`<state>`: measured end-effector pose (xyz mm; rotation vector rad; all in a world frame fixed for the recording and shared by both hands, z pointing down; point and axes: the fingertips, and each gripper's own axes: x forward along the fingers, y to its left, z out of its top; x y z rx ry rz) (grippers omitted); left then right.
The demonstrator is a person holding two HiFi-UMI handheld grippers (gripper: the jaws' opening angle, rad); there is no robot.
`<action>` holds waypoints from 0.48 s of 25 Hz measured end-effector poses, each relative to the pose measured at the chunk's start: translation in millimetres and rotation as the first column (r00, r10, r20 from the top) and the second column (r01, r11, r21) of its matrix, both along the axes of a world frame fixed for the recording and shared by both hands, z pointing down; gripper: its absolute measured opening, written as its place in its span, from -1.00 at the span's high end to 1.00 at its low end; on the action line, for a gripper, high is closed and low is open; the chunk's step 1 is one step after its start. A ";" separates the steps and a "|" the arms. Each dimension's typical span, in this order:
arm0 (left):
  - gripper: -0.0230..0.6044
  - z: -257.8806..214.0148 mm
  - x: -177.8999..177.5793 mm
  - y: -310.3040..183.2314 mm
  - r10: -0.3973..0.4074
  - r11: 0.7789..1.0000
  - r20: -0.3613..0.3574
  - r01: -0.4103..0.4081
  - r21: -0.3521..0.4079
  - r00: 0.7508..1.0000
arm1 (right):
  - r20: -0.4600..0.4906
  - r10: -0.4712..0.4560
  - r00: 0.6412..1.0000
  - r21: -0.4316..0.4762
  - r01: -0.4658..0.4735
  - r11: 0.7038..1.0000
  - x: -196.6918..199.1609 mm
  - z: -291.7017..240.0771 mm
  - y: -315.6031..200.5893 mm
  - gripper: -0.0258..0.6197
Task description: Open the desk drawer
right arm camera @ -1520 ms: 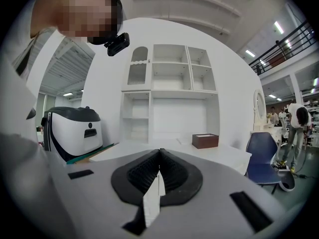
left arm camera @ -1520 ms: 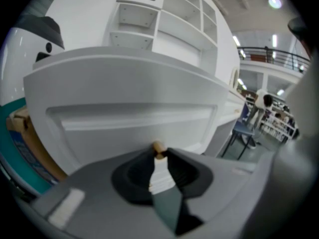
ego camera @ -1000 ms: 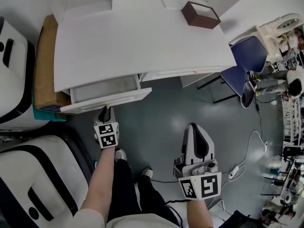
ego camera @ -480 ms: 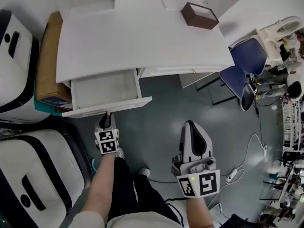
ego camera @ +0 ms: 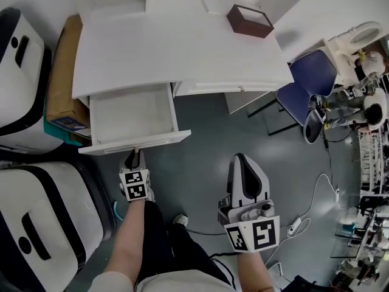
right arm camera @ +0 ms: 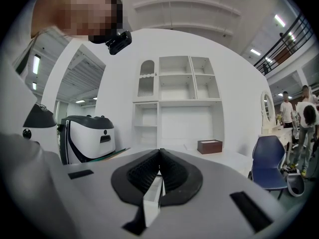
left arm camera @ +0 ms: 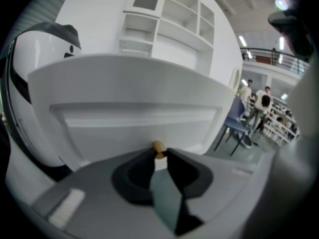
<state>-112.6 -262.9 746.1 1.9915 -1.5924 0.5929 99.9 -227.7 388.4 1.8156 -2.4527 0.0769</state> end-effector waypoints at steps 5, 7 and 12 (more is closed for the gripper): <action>0.69 0.4 3.5 11.3 -0.003 1.000 -0.001 0.003 0.009 1.000 | 0.002 0.003 1.000 0.003 -0.003 1.000 5.8 -0.6 10.3 0.92; 0.69 0.1 4.3 16.5 -0.004 1.000 -0.001 0.004 0.009 1.000 | 0.003 0.003 1.000 0.006 -0.003 1.000 7.3 -2.2 12.9 0.92; 0.69 0.1 6.0 25.9 -0.003 1.000 -0.001 0.003 0.008 1.000 | 0.003 0.002 1.000 0.014 -0.002 1.000 9.2 -5.8 16.0 0.92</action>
